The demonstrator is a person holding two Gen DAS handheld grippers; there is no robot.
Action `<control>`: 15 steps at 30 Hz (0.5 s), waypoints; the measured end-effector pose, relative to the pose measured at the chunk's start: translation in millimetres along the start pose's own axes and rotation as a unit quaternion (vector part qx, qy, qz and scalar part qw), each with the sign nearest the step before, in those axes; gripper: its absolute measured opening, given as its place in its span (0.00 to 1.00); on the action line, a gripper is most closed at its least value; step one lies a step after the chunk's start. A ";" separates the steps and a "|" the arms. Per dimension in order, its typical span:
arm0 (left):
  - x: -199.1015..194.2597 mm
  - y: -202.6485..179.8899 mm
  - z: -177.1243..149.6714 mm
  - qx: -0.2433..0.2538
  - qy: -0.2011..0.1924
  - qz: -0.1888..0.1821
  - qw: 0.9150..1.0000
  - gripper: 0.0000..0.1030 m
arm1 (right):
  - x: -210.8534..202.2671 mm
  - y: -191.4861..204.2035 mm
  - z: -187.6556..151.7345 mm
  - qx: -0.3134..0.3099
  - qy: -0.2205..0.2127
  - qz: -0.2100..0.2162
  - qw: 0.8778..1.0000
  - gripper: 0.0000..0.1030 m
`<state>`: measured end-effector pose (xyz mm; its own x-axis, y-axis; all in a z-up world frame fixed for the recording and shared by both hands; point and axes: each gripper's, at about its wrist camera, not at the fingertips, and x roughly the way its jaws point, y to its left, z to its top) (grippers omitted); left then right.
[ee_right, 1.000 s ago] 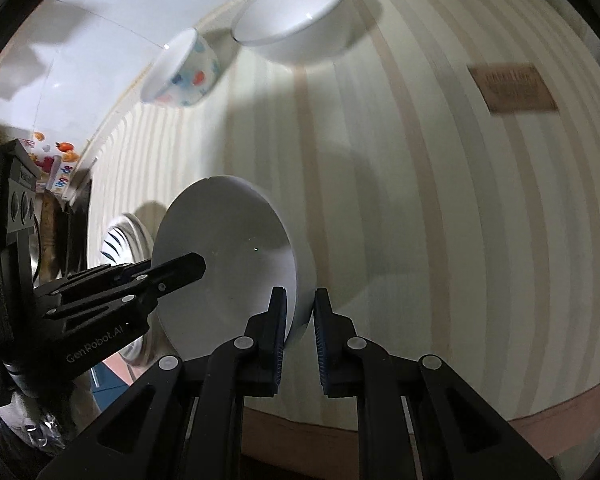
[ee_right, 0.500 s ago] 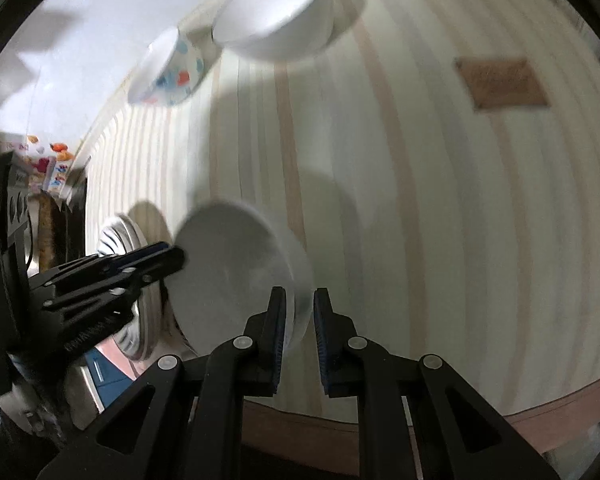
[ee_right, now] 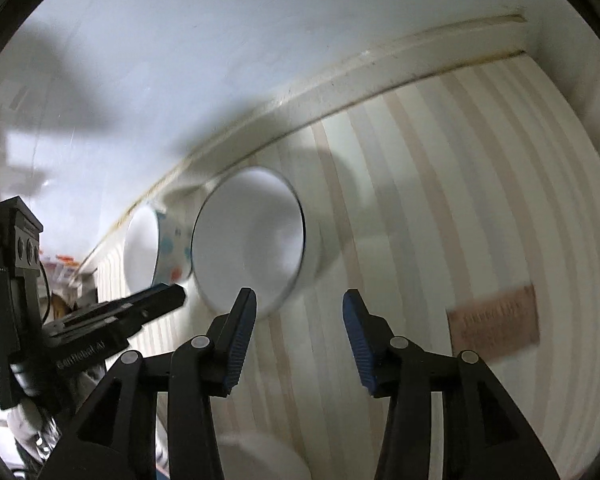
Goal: Organize plates and bowls
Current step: 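Carry the white bowl with both grippers toward the black-rimmed bowl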
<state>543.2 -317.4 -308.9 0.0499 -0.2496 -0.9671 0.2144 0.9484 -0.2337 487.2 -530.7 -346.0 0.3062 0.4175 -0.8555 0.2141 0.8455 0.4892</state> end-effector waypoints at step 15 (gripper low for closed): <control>21.9 -12.9 13.4 0.016 0.000 0.012 1.000 0.21 | 47.6 3.8 26.4 -0.003 0.013 -0.030 0.999 0.14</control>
<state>554.7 -337.8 -325.6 0.0556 -0.2276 -0.9722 0.2448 0.9471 -0.2077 527.1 -516.4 -380.3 0.2688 0.3746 -0.8874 0.2262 0.8710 0.4362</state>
